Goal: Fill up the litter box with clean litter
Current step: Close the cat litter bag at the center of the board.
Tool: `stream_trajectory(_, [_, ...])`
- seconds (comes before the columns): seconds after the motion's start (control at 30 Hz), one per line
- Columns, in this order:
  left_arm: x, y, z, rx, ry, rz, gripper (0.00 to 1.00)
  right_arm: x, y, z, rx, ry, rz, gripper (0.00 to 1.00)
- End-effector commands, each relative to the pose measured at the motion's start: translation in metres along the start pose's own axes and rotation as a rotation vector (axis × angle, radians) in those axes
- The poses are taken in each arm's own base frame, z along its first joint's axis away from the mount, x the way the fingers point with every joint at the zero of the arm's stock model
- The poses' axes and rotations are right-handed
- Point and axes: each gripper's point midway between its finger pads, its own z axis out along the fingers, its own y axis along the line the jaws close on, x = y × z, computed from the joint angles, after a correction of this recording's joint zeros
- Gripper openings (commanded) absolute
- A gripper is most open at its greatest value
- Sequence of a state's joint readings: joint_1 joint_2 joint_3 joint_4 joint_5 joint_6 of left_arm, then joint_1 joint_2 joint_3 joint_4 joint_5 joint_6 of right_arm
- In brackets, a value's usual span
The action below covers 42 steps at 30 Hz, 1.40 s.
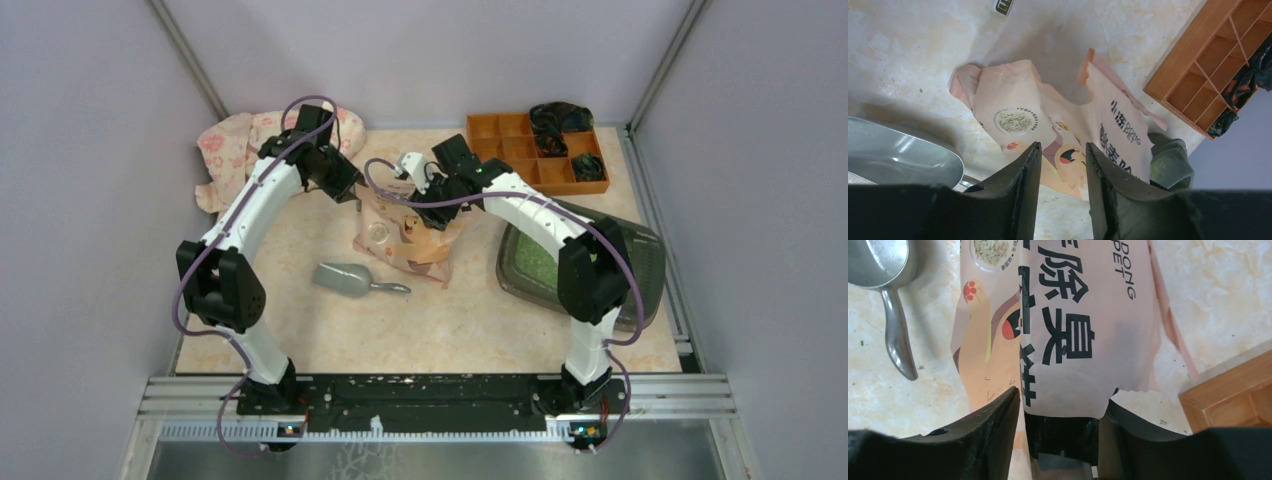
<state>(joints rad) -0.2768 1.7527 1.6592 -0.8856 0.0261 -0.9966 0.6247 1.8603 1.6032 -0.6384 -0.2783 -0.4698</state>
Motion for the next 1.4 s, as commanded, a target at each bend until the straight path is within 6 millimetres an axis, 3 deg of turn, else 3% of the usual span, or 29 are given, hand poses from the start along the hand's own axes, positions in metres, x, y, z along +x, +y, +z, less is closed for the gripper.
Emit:
stream_trajectory(0.0, [-0.002,-0.004,-0.013,0.012,0.004,-0.02,0.48,-0.016,0.015,-0.005,-0.051,-0.017,-0.003,0.5])
stream_trajectory(0.17, [0.006,-0.007,-0.019,0.039,0.019,-0.039,0.58,-0.017,0.023,-0.007,-0.072,-0.006,0.0,0.44])
stream_trajectory(0.4, [0.032,-0.002,-0.007,0.011,0.065,-0.025,0.58,-0.024,0.035,-0.005,-0.1,-0.011,-0.002,0.34])
stream_trajectory(0.53, [0.034,-0.007,-0.003,0.005,0.063,-0.014,0.56,-0.027,0.047,-0.004,-0.128,-0.012,-0.011,0.29])
stream_trajectory(0.6, [0.032,-0.011,-0.004,0.009,0.052,-0.003,0.45,-0.028,0.051,-0.005,-0.141,-0.014,-0.01,0.25])
stream_trajectory(0.67, [0.031,-0.013,-0.005,0.021,0.049,0.018,0.15,-0.03,0.055,-0.006,-0.155,-0.022,-0.011,0.21])
stream_trajectory(0.7, [0.03,-0.013,-0.006,0.021,0.047,0.023,0.04,-0.03,0.056,-0.006,-0.157,-0.024,-0.012,0.21])
stream_trajectory(0.8, [0.028,-0.013,-0.008,0.006,0.042,0.037,0.0,-0.035,0.056,-0.012,-0.151,-0.046,-0.014,0.27])
stream_trajectory(0.9, [0.026,-0.01,-0.011,-0.005,0.033,0.042,0.0,-0.042,0.046,-0.024,-0.076,-0.081,-0.021,0.47])
stream_trajectory(1.03, [0.026,-0.009,-0.017,-0.008,0.029,0.047,0.0,-0.061,0.023,-0.056,0.09,-0.185,-0.039,0.59])
stream_trajectory(1.2, [0.026,-0.008,-0.018,-0.013,0.031,0.047,0.0,-0.078,0.026,-0.091,0.153,-0.308,-0.069,0.61])
stream_trajectory(1.37, [0.027,-0.007,-0.018,-0.018,0.034,0.051,0.0,-0.076,0.047,-0.103,0.169,-0.346,-0.123,0.61])
